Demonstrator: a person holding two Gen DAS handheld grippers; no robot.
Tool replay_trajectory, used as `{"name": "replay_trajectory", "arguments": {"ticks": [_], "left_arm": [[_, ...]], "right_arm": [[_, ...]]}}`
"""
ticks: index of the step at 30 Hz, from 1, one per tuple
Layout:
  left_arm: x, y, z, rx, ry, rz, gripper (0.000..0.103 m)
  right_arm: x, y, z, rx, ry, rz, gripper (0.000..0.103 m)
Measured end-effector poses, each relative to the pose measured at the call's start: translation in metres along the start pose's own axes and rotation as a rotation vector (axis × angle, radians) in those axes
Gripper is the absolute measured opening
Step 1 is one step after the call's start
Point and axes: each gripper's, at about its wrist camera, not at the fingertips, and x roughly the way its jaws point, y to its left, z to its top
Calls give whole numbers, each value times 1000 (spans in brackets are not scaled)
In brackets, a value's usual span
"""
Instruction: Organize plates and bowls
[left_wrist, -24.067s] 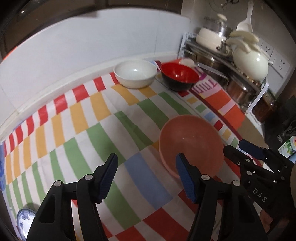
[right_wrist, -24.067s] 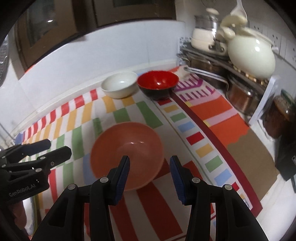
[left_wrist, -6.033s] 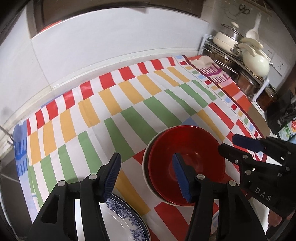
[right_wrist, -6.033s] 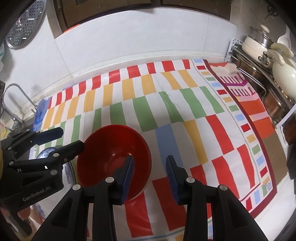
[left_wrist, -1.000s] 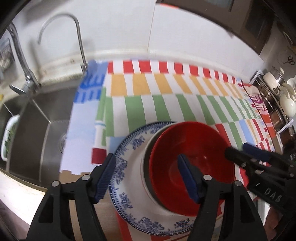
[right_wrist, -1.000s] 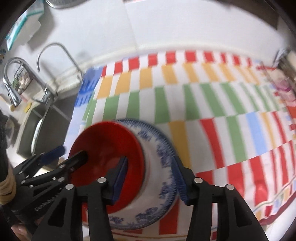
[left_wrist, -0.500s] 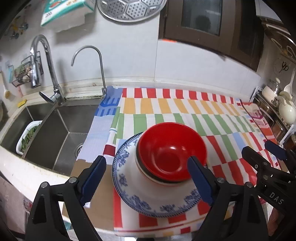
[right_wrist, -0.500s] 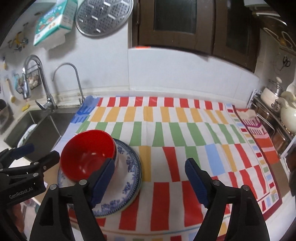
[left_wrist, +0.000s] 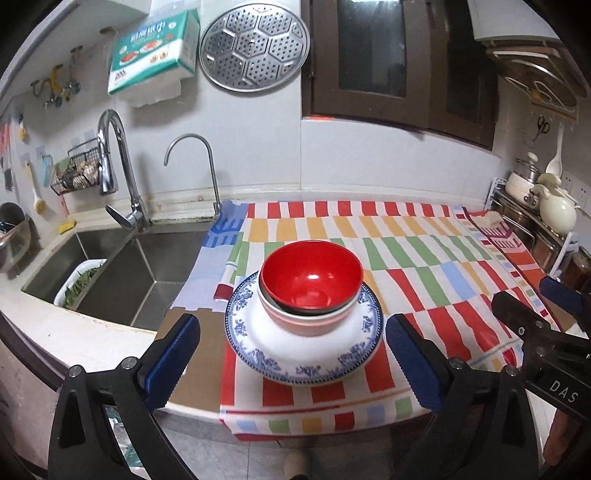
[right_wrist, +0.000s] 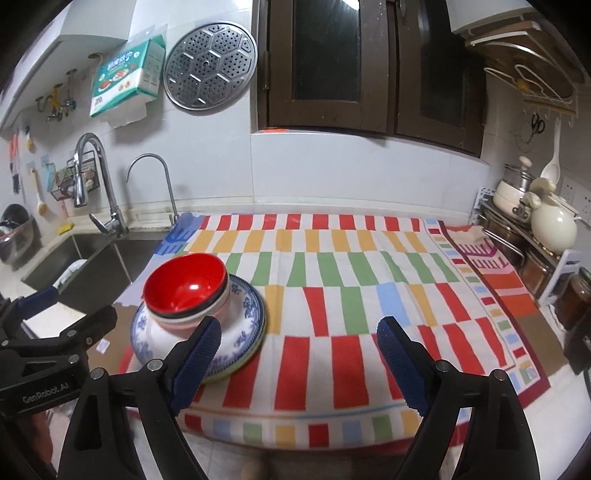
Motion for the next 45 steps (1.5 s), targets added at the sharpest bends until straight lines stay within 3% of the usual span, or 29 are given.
{"name": "replay_trajectory", "arguments": {"ticks": [17, 45], "left_arm": [[-67, -10, -31, 6, -46, 18, 103], [-97, -14, -43, 18, -71, 23, 103]], "right_arm": [[-64, -8, -34, 19, -29, 20, 87], [-97, -10, -47, 32, -53, 13, 87]]}}
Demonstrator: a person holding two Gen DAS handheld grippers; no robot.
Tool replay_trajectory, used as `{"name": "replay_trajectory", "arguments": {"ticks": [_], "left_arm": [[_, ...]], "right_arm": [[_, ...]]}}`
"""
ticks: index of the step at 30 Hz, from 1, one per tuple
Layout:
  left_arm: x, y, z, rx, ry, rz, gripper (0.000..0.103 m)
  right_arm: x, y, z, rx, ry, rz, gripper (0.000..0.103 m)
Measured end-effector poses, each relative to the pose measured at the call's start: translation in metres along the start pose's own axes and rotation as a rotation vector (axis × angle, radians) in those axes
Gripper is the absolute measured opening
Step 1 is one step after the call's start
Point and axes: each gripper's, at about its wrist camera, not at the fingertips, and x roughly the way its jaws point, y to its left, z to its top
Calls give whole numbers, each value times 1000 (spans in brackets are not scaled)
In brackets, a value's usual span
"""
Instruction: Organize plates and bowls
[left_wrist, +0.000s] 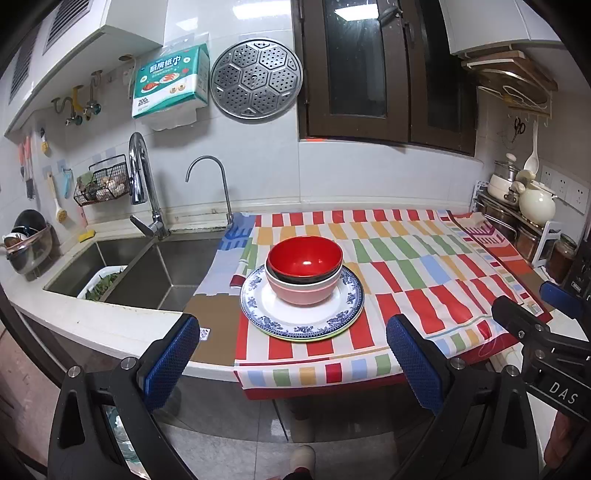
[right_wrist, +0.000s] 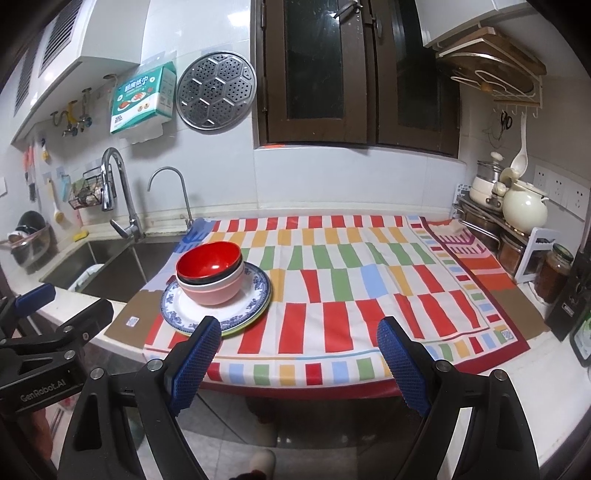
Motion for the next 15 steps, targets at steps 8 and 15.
{"name": "replay_trajectory", "arguments": {"ticks": [8, 15], "left_arm": [[-7, 0, -1, 1, -10, 0, 103], [-10, -3, -2, 5, -10, -7, 103]], "right_arm": [[-5, 1, -2, -3, -5, 3, 87], [-11, 0, -3, -3, -16, -1, 87]]}}
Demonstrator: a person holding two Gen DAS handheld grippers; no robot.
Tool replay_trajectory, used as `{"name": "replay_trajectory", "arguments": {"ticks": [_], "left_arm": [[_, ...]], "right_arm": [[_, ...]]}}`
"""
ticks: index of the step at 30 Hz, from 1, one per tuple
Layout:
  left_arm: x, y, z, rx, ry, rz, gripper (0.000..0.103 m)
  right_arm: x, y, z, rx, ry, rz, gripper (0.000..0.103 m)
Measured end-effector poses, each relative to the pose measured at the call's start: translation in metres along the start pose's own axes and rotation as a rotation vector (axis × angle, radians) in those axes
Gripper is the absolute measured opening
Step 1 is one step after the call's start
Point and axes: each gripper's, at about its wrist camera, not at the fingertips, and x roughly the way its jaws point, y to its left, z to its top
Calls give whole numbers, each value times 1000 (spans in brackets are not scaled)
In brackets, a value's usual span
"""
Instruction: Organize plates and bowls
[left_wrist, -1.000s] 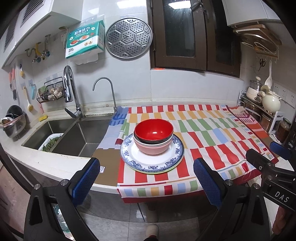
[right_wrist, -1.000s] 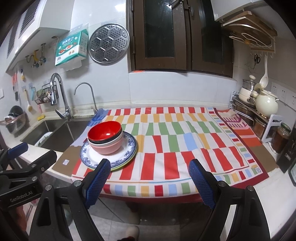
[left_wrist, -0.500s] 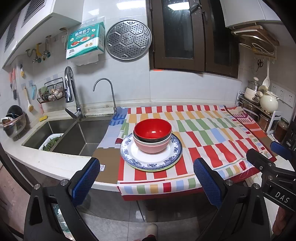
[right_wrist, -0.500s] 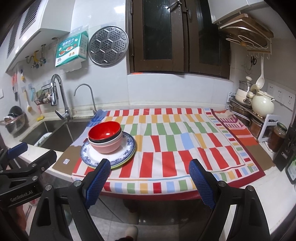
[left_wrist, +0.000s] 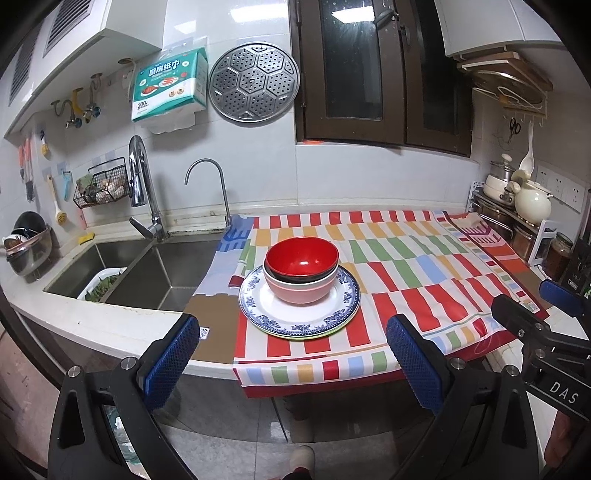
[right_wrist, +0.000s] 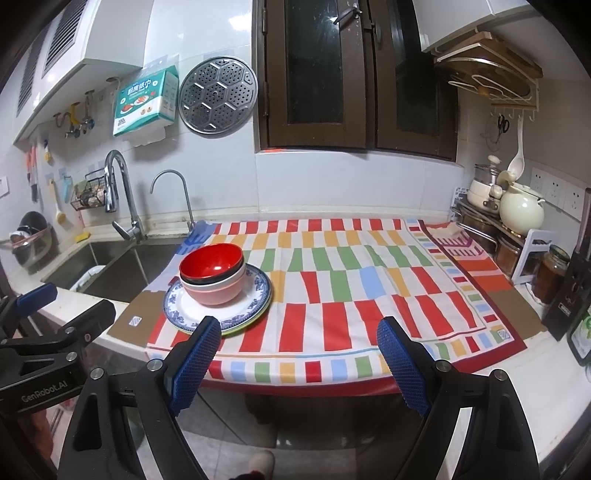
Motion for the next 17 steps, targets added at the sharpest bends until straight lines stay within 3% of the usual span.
{"name": "replay_trajectory", "arguments": {"ticks": [17], "left_arm": [[-6, 1, -5, -7, 13, -6, 103]], "right_arm": [[-6, -1, -1, -1, -1, 8, 87]]}}
